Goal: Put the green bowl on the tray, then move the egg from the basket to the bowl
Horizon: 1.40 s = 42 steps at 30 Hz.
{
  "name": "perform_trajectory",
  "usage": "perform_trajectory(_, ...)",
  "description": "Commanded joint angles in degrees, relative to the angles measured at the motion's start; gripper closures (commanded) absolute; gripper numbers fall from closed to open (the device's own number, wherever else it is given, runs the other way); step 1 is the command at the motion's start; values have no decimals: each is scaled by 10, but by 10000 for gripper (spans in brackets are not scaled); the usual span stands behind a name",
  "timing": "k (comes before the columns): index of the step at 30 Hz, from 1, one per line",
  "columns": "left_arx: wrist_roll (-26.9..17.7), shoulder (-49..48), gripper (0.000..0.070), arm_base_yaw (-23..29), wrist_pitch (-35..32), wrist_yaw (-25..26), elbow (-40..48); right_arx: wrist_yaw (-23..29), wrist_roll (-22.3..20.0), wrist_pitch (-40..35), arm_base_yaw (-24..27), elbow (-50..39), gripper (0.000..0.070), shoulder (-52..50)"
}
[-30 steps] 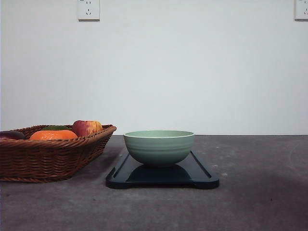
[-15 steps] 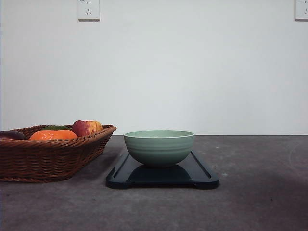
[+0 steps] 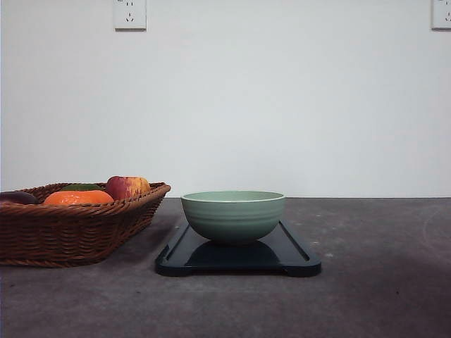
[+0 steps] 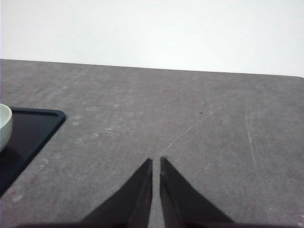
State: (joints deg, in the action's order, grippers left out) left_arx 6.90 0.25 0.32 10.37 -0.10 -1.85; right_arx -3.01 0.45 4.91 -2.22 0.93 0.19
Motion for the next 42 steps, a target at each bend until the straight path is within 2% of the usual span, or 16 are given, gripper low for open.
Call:
perform_trajectory(1, 0, 0, 700, 0, -3, -1, 11, 1, 8, -6, 0, -3, 678, 0)
perform_trajectory(42, 0, 0, 700, 0, -3, -1, 11, 1, 8, -6, 0, -3, 678, 0)
